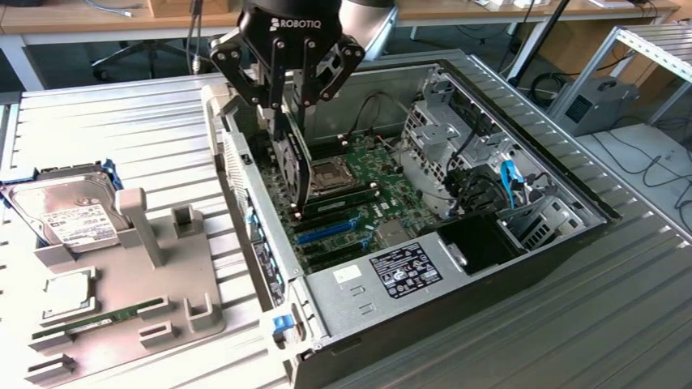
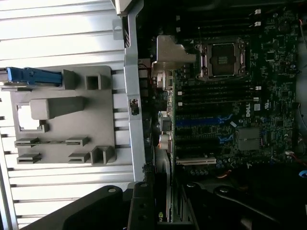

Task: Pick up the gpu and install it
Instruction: 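Pick up the gpu and move the gpu toward the slot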

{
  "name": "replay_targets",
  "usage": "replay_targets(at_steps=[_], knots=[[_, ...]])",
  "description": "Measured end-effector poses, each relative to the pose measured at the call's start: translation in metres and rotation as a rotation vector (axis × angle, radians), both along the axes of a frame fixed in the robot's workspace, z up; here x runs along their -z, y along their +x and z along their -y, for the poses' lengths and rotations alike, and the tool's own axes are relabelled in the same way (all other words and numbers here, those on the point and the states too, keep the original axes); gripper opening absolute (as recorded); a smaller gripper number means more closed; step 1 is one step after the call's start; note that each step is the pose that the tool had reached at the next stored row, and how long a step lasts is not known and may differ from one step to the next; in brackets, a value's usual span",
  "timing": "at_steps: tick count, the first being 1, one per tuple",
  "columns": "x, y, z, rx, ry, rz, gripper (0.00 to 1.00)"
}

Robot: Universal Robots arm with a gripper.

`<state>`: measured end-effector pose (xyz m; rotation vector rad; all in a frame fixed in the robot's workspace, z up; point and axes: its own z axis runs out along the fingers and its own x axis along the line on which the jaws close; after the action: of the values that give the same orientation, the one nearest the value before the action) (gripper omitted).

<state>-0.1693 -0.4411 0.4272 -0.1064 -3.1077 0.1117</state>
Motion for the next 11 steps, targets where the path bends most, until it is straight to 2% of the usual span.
replay_targets(at_steps=[11], knots=[[0.0009,0.008,0.0,0.0,-0.0086,0.0,0.26]])
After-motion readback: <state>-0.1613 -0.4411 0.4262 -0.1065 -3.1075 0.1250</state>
